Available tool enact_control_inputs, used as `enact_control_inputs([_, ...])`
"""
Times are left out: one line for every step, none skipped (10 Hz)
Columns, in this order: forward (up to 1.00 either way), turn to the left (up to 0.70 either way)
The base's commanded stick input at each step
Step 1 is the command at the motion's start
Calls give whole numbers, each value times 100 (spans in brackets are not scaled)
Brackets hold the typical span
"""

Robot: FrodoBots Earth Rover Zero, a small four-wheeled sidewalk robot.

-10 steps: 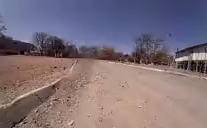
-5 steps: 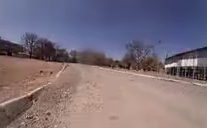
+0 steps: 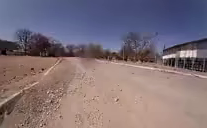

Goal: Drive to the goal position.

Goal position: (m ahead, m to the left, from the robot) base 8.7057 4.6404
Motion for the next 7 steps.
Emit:
enact_control_inputs([100,0])
enact_control_inputs([100,0])
enact_control_inputs([100,0])
enact_control_inputs([100,0])
enact_control_inputs([100,0])
enact_control_inputs([100,0])
enact_control_inputs([100,0])
